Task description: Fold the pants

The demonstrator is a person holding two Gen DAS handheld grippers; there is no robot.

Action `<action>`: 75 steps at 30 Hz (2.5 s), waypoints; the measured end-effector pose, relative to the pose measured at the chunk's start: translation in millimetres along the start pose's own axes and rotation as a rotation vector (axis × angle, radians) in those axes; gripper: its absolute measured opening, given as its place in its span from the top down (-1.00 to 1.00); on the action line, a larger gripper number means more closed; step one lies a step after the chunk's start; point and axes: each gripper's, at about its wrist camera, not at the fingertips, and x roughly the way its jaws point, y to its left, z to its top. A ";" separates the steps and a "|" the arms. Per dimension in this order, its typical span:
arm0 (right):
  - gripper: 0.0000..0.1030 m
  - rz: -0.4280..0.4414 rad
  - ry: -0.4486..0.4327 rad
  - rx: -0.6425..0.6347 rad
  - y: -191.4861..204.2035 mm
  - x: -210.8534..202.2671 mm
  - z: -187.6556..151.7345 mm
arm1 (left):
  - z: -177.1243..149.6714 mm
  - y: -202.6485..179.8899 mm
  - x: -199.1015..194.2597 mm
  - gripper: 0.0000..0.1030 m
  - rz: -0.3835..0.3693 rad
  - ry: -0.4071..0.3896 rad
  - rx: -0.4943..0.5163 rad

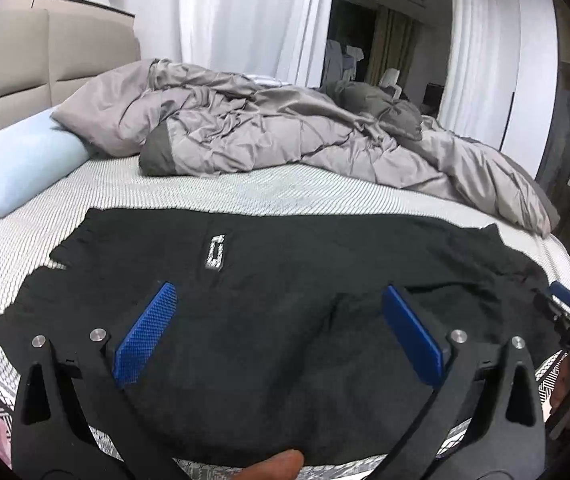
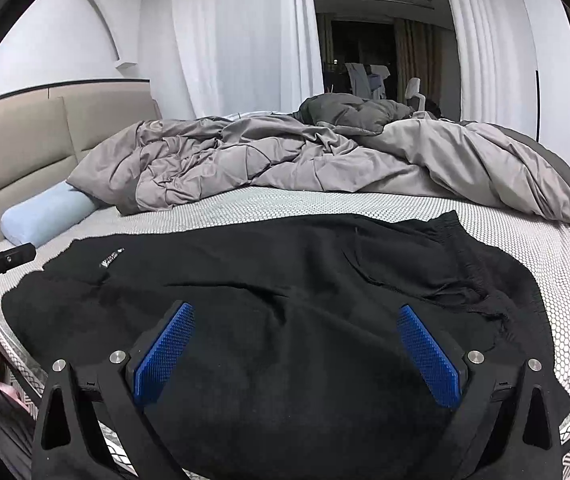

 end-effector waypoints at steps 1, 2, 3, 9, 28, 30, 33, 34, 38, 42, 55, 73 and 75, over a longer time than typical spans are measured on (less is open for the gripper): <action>-1.00 0.003 -0.003 0.004 -0.1 -1.6 1.4 | 5.3 -3.1 -2.0 -0.98 -0.011 -0.006 0.000; -1.00 0.005 -0.008 0.002 0.1 -2.5 3.2 | 9.2 -5.6 -3.6 -0.98 -0.028 -0.013 0.003; -1.00 0.004 -0.007 -0.003 0.6 -3.5 5.7 | 12.9 -9.6 -4.7 -0.98 -0.038 -0.016 0.001; -1.00 -0.010 0.054 -0.031 -0.2 -3.6 9.3 | 33.1 -49.3 -3.4 -0.98 -0.106 0.023 0.033; -1.00 0.122 0.170 -0.181 7.5 -2.3 15.3 | -21.1 -64.2 -10.1 -0.98 0.077 0.070 0.034; -1.00 0.101 0.158 -0.166 5.5 -5.7 13.5 | -30.9 -57.4 -20.1 -0.98 0.075 0.059 0.044; -1.00 0.059 0.157 -0.124 -0.4 -12.2 10.6 | -40.1 -45.2 -26.6 -0.98 0.059 0.068 0.048; -1.00 0.046 0.156 -0.109 -2.4 -14.2 10.3 | -42.0 -39.7 -28.2 -0.98 0.038 0.076 0.053; -1.00 -0.031 0.157 0.001 -14.6 -22.0 15.8 | -45.9 -18.8 -32.8 -0.98 -0.019 0.085 0.089; -1.00 -0.116 0.125 0.101 -18.5 -39.3 25.5 | -51.3 10.1 -33.8 -0.98 -0.060 0.124 0.053; -1.00 -0.099 0.096 0.249 -16.2 -69.9 6.6 | -69.3 68.6 -64.9 -0.98 0.024 0.168 0.016; -1.00 -0.059 0.081 0.211 -66.6 -57.6 -16.2 | -81.8 150.1 -48.7 -0.98 0.226 0.213 -0.211; -1.00 -0.047 0.066 0.243 -76.8 -55.3 -20.7 | -84.6 165.8 -49.4 -0.98 0.256 0.213 -0.236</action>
